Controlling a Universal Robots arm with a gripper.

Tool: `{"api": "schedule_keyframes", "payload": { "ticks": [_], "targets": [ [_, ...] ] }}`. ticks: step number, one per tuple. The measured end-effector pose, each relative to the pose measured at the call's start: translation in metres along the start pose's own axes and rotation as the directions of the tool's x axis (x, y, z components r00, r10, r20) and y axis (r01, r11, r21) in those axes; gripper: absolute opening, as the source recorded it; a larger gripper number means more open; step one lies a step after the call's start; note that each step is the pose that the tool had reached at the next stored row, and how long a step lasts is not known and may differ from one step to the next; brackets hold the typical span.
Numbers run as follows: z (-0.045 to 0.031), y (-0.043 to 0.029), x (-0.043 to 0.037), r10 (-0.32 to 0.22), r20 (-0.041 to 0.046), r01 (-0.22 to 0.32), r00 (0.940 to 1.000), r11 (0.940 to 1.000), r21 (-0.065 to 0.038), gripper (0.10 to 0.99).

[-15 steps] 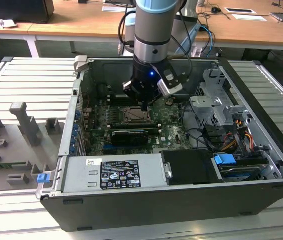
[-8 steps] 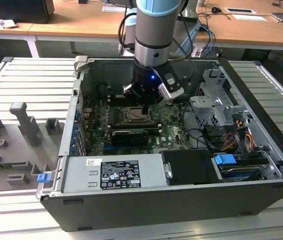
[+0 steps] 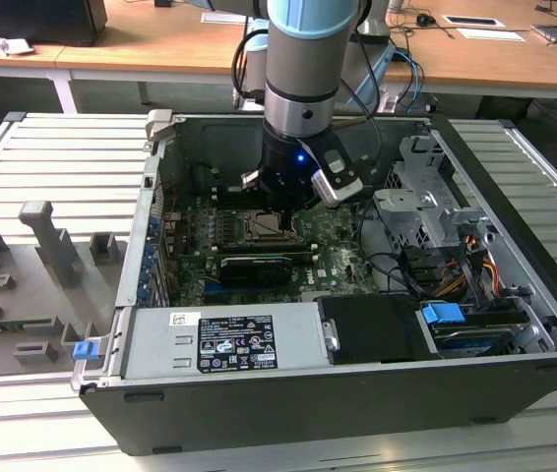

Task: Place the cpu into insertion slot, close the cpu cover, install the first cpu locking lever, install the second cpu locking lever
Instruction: 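Install the second cpu locking lever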

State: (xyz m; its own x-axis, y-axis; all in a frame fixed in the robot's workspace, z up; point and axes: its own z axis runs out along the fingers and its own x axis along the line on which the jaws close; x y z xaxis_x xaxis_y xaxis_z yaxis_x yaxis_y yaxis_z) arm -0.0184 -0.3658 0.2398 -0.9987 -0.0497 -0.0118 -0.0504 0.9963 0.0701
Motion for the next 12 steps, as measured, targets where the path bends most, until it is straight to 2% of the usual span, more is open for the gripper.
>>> {"api": "schedule_keyframes", "payload": {
  "ticks": [8,9,12],
  "targets": [
    [0.0021,-0.0021,0.0007,-0.021,-0.0018,0.021,0.9998,0.9998,-0.003,0.106],
    [0.0022,-0.0028,0.0034,-0.022,-0.0017,0.022,0.9998,0.9997,-0.004,0.106],
    [0.0025,-0.0030,0.0203,-0.024,-0.0017,0.024,0.9997,0.9997,-0.007,0.106]
  ]
}}
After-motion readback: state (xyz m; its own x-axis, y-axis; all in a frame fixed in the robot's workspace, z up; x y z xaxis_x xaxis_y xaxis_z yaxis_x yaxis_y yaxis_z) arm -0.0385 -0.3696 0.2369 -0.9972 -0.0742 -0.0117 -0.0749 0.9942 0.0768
